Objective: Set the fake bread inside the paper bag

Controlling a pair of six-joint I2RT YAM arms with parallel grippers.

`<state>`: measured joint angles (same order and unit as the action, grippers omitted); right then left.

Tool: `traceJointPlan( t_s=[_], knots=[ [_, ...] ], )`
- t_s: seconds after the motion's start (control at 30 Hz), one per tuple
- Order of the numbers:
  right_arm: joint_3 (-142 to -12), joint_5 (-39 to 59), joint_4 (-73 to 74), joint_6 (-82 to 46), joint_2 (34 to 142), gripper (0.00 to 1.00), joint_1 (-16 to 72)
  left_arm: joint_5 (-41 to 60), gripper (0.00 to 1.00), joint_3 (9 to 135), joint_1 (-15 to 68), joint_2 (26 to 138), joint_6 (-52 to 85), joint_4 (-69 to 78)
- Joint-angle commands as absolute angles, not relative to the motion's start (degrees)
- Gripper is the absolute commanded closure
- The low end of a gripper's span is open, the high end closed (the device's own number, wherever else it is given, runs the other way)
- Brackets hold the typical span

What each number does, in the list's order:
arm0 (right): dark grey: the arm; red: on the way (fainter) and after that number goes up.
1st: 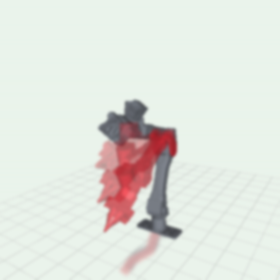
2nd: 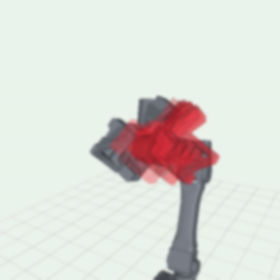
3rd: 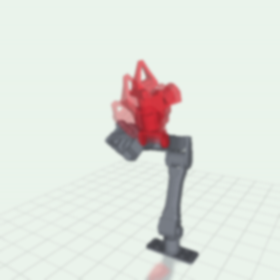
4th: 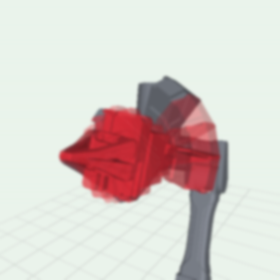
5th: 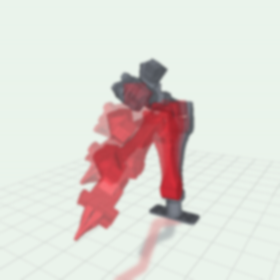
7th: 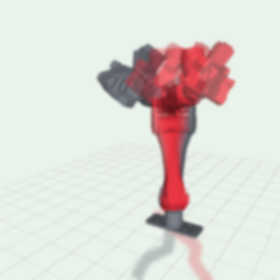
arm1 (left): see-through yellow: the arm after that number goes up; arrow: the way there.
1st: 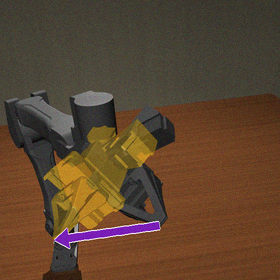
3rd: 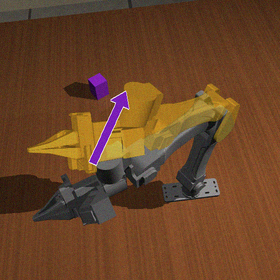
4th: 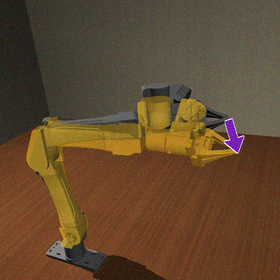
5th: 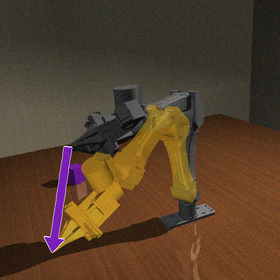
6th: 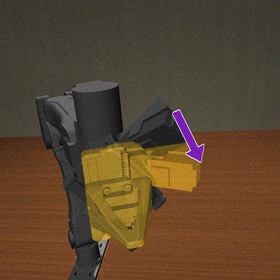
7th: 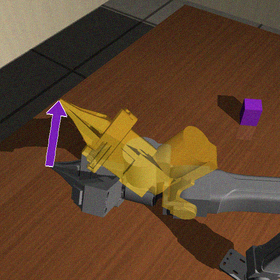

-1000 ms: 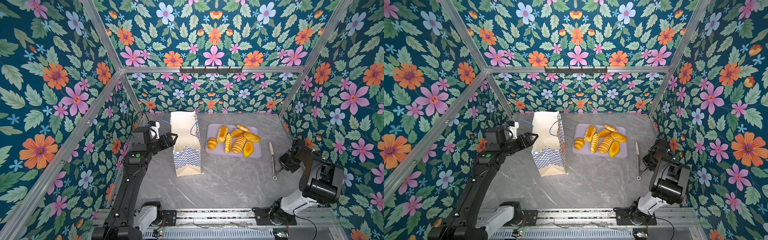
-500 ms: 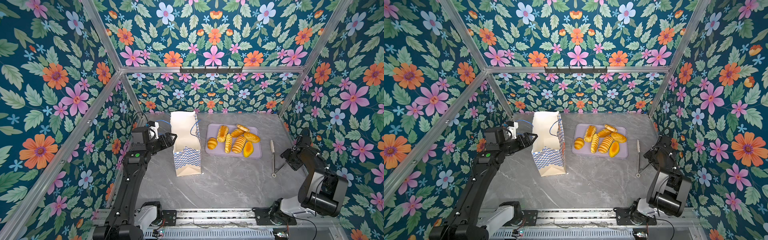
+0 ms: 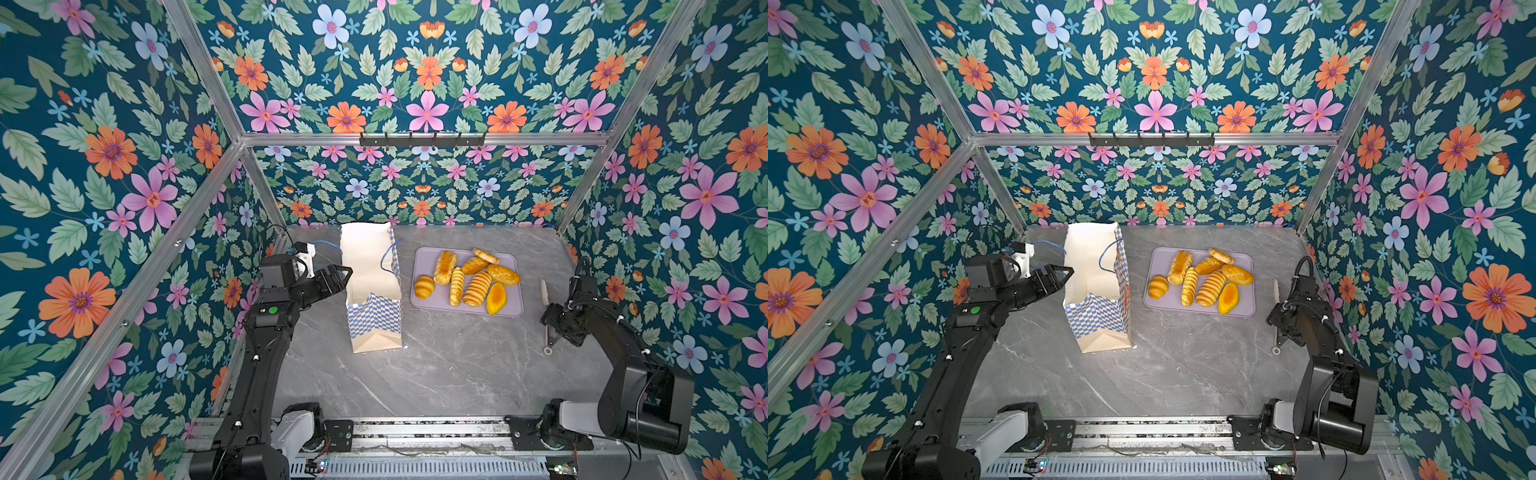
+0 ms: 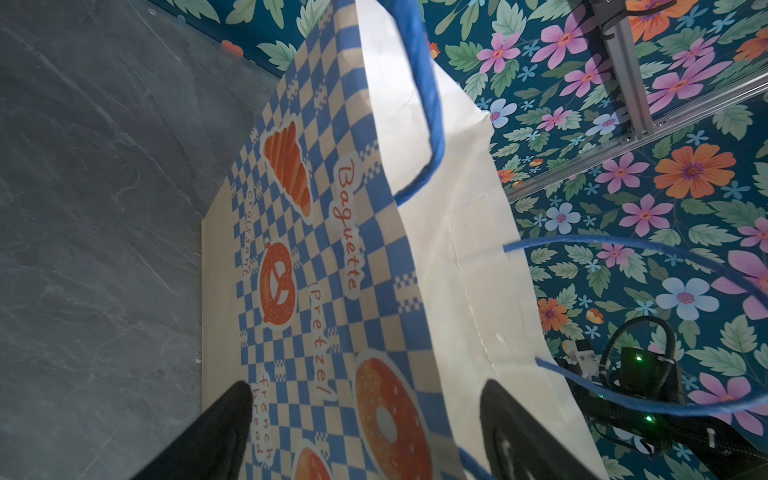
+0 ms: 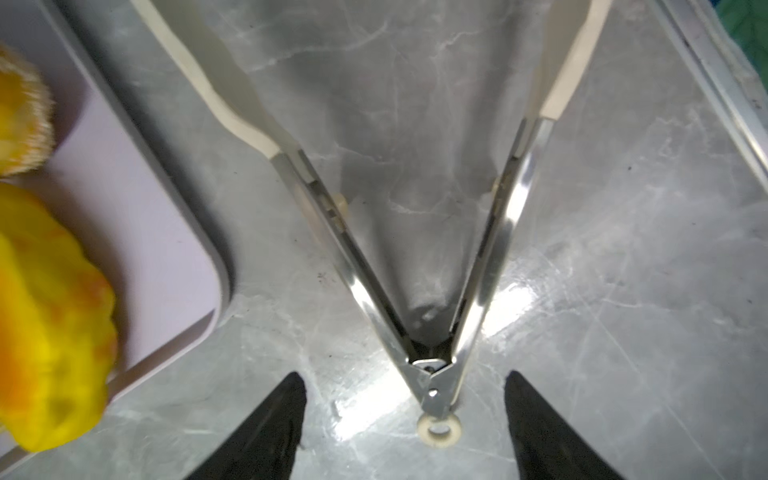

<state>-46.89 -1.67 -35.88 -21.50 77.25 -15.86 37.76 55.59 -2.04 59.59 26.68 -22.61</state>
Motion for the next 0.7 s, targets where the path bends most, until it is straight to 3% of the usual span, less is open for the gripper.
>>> traceJointPlan(
  t_s=[0.0,0.47,0.67],
  knots=[
    [-47.9,-5.2,-37.7,-20.8,79.7,0.24,-15.7,40.0,0.13,55.5,-2.8,59.9,26.0,-20.9],
    [-51.1,-6.1,-31.8,-18.1,92.6,0.24,-15.8,41.2,0.13,55.7,-3.8,61.0,26.2,-20.8],
    [-52.8,-6.7,-30.7,-17.6,97.0,0.31,-15.8,41.1,0.13,55.7,-4.0,61.3,26.0,-21.2]
  ],
)
